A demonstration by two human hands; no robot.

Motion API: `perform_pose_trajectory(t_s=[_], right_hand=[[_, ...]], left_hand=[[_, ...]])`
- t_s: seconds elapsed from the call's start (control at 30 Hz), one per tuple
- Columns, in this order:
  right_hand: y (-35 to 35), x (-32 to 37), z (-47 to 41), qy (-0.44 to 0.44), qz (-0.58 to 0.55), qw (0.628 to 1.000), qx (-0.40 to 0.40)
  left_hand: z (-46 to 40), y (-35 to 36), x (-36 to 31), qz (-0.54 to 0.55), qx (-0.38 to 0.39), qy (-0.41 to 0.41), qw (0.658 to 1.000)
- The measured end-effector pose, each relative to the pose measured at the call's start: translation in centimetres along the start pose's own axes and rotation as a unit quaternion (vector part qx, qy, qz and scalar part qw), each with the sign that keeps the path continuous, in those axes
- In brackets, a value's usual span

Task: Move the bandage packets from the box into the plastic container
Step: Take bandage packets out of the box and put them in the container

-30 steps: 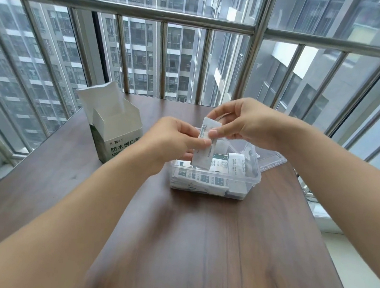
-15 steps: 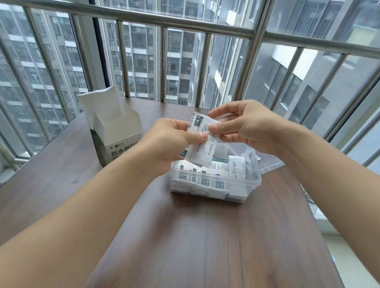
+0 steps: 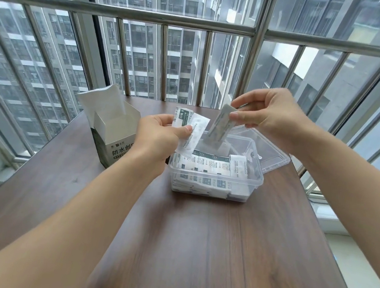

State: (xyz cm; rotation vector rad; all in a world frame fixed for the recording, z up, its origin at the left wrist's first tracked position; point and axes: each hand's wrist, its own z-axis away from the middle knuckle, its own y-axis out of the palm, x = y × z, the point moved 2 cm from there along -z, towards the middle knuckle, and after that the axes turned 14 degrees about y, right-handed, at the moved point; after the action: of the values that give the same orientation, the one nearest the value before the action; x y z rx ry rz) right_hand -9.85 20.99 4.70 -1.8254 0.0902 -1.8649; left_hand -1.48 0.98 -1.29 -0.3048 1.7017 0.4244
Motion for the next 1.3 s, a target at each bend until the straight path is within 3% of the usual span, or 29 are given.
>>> perform_pose_trajectory(t_s=[0.1,0.2,0.3,0.6,1.3], right_hand=[[0.5,0.2,1.5,-0.150,0.133,0.978,-0.058],[1.8,-0.5,3.3,-0.302,0.284,0.908,-0.060],[2.4,-2.0,3.7,-0.350,0.371,0.860,-0.017],[2.2,-3.2,3.1,-0.235,0.374,0.895,0.067],[1.8,-2.5,3.0,-0.135,0.446,0.871,0.155]], left_hand=[[-0.2,-0.1,0.1,-0.001,-0.016,0.001,1.000],[-0.3,-0.2,0.3,0.001,-0.022,-0.003,1.000],[-0.2,-0.2,0.5,0.001,-0.019,-0.009,1.000],[-0.1,0.1,0.3,0.003,-0.003,-0.003,1.000],[0.3,0.8,0.1,-0.054,0.026,-0.001,0.998]])
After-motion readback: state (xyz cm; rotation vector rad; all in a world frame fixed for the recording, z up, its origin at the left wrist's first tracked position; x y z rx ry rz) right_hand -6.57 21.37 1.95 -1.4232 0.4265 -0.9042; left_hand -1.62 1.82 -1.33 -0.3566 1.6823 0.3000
